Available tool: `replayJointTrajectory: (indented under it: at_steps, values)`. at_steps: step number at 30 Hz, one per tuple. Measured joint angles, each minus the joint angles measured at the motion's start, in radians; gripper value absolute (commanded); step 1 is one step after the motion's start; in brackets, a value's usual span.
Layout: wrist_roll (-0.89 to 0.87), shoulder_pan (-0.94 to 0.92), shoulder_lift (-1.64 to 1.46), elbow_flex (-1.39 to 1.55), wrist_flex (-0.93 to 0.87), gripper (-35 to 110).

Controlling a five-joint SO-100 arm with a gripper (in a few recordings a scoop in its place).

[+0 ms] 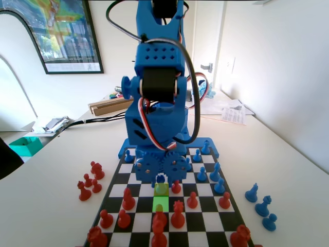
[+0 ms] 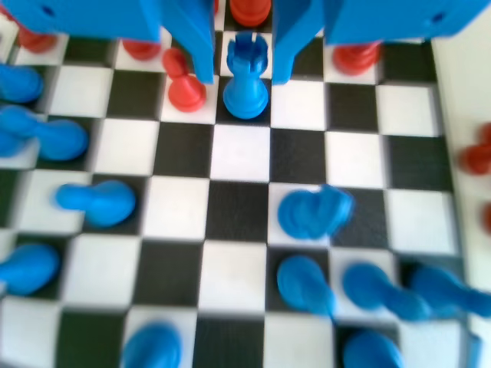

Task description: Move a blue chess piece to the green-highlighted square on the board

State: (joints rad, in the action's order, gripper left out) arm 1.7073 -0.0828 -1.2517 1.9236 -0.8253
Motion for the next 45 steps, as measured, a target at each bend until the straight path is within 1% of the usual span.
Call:
replayJointTrajectory:
  at_steps: [8, 15, 23, 27, 34, 45]
  values:
    - [0.000, 0.002, 0.000, 0.000, 0.018, 9]
    - [0.020, 0.000, 0.000, 0.000, 0.011, 1]
    - [0.049, 0.000, 0.000, 0.000, 0.000, 1]
    - [0.049, 0.000, 0.000, -0.020, -0.069, 1]
    - [0.026, -0.021, 0.000, -0.144, -0.196, 1]
    - [-0.038, -0.005, 0.118, -0.265, -0.147, 1]
